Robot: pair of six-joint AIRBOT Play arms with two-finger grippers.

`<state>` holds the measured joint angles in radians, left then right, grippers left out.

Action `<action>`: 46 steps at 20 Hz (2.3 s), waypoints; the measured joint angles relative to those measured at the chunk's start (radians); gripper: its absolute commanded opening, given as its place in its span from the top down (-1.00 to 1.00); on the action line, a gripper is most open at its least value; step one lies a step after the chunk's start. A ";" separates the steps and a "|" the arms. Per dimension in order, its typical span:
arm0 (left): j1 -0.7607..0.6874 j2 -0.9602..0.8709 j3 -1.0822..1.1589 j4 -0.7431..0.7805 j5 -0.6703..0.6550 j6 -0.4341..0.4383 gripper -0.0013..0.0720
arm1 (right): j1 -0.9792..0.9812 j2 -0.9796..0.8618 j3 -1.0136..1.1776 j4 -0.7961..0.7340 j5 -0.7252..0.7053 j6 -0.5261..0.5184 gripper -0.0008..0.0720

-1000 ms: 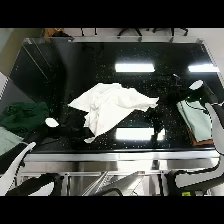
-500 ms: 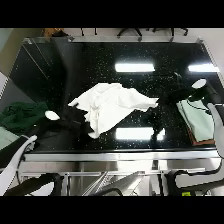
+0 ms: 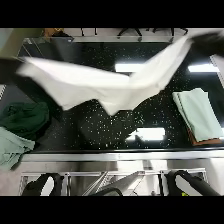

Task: Fold the shirts.

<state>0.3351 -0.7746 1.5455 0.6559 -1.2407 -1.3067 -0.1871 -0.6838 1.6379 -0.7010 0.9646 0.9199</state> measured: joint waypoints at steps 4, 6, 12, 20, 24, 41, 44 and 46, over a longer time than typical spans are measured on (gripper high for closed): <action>0.139 0.011 0.290 0.000 -0.005 -0.020 0.93 | 0.000 0.116 0.104 0.007 -0.133 -0.056 0.94; 0.163 -0.027 0.385 0.001 -0.021 -0.026 0.93 | 0.000 0.125 0.140 0.007 -0.180 -0.079 0.94; 0.139 -0.232 0.420 0.003 -0.066 -0.023 0.93 | 0.001 -0.092 0.172 0.023 -0.137 -0.095 0.94; -0.143 -0.757 0.163 0.214 0.124 0.056 0.93 | 0.060 -0.734 0.177 0.074 -0.108 -0.056 0.94; -0.207 -1.024 0.135 0.247 0.173 0.070 0.91 | 0.090 -0.939 0.177 0.083 -0.113 -0.030 0.78; -0.011 -0.763 -0.269 0.425 -0.269 -0.055 -0.93 | -0.217 -0.547 -0.257 -0.108 0.409 0.174 0.08; 0.050 -0.622 -0.561 0.496 -0.212 -0.048 -0.93 | -0.314 -0.410 -0.481 -0.128 0.416 0.195 -0.13; 0.076 -0.555 -0.697 0.500 -0.156 -0.032 -0.93 | -0.361 -0.344 -0.593 -0.133 0.399 0.200 -0.13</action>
<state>0.4114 -1.3300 0.8486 1.1557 -1.3972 -1.3384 -0.5484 -1.0279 1.0447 -0.8341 1.3632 1.1198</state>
